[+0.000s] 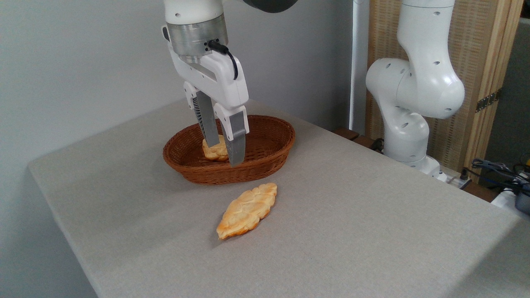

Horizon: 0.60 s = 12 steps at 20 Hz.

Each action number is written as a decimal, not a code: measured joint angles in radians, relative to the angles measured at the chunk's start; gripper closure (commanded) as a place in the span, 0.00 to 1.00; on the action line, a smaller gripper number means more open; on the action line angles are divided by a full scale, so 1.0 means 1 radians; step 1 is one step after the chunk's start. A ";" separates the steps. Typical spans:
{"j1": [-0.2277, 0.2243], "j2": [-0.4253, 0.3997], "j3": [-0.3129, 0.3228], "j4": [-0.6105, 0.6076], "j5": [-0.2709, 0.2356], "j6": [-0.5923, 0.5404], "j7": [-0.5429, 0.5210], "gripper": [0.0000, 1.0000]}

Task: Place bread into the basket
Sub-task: 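Move the gripper down onto the golden leaf-shaped bread on the table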

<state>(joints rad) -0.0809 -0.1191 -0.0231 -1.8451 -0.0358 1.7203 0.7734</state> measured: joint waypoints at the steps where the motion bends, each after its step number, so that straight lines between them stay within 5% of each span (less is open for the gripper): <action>1: 0.000 0.001 -0.001 -0.006 0.000 0.000 0.000 0.00; 12: 0.001 0.031 0.000 -0.221 0.000 0.217 0.000 0.00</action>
<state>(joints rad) -0.0799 -0.0879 -0.0227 -2.0659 -0.0358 1.9374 0.7736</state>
